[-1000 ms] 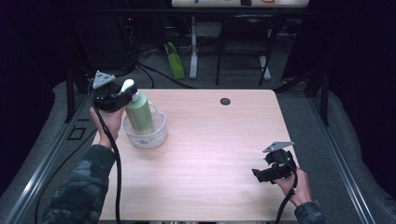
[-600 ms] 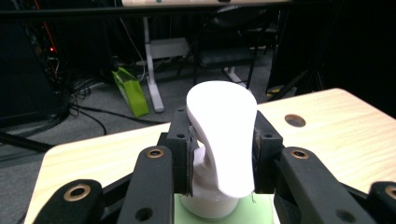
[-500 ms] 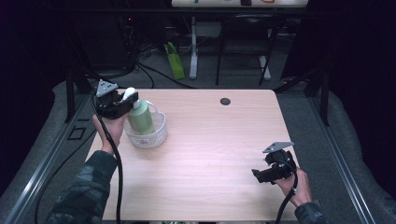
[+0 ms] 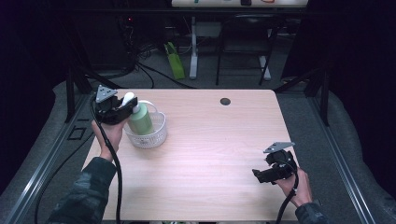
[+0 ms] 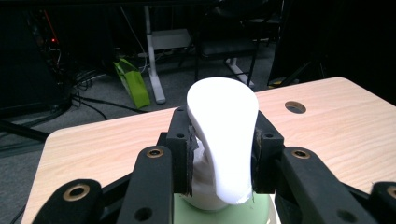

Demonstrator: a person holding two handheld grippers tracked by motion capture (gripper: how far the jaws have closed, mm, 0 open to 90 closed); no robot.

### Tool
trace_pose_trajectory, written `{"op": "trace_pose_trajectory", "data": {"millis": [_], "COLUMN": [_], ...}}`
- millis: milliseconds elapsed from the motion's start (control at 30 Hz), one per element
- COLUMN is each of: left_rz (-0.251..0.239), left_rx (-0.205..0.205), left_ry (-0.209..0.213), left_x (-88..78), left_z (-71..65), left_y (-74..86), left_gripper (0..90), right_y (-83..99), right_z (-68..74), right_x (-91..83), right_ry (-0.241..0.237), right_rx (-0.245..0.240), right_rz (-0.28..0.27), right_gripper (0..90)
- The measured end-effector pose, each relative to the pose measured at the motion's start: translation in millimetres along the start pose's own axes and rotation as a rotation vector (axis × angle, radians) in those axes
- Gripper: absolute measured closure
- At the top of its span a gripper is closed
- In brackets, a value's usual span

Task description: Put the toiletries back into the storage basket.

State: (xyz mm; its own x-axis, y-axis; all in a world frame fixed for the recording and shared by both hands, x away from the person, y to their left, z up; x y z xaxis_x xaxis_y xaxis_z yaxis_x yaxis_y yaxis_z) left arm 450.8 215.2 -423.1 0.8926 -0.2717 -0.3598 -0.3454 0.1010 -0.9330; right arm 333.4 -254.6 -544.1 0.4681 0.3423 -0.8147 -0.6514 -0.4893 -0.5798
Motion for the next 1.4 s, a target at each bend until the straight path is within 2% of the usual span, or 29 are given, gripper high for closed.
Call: {"op": "trace_pose_trajectory", "data": {"millis": [100,200,267,333,567,667,767,867,1000,1100,1267,1400], "left_rz": [0.007,0.016,0.03,0.04,0.07,0.085,0.098,0.137,0.152,0.182,0.24,0.279], "left_rx": [-0.024,-0.03,-0.039,-0.031,-0.011,-0.003,0.004,0.033,0.035,0.033,0.033,0.001], "left_ry": [0.001,0.008,0.0,-0.013,-0.018,-0.018,-0.013,-0.011,-0.013,-0.009,0.003,0.009], "left_x": [-0.1,-1.1,-2.9,-6.0,-20.5,-28.6,-36.2,-41.1,-48.3,-53.1,-58.2,-54.7], "left_z": [2.4,3.6,4.2,4.8,2.2,0.3,-2.2,-5.4,-6.6,-7.3,-11.7,-10.6], "left_y": [0.8,0.6,0.5,-0.3,-0.6,2.5,6.9,13.2,21.8,31.7,55.5,81.0], "left_gripper": [62.4,57.0,48.5,41.9,20.9,15.7,14.3,10.0,6.9,4.5,0.2,0.1], "right_y": [0.3,0.1,0.5,1.1,1.1,1.2,1.6,1.7,1.4,1.4,1.6,1.2], "right_z": [0.3,0.5,0.2,0.6,1.6,1.6,1.3,1.1,1.8,1.5,0.8,0.7], "right_x": [1.2,0.5,1.1,2.2,2.4,1.9,2.2,2.2,2.1,2.3,2.2,2.4], "right_ry": [-0.003,-0.006,-0.01,-0.012,-0.012,-0.015,-0.013,-0.009,-0.007,-0.008,-0.006,0.002], "right_rx": [0.0,-0.003,-0.003,-0.003,-0.008,-0.006,-0.007,-0.01,-0.012,-0.012,-0.01,-0.015], "right_rz": [0.003,0.001,0.002,0.009,0.011,0.013,0.016,0.017,0.017,0.017,0.016,0.014], "right_gripper": [6.8,6.9,6.8,6.9,6.9,6.8,6.8,6.8,6.8,6.7,6.5,6.1]}}
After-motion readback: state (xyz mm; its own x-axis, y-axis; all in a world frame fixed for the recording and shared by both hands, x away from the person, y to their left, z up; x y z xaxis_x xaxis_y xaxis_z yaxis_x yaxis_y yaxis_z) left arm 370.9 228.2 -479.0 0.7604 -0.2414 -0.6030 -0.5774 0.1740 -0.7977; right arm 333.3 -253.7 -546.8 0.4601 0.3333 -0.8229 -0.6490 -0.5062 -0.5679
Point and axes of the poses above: each handheld gripper's, and its own axes: x roughly forward along the jaws, y roughly out of its underside, z roughly to its left, the point moved 5 cm from there along x, roughly forward along the jaws, and after that the axes turned 5 degrees about -y, right-handed, at the moved point
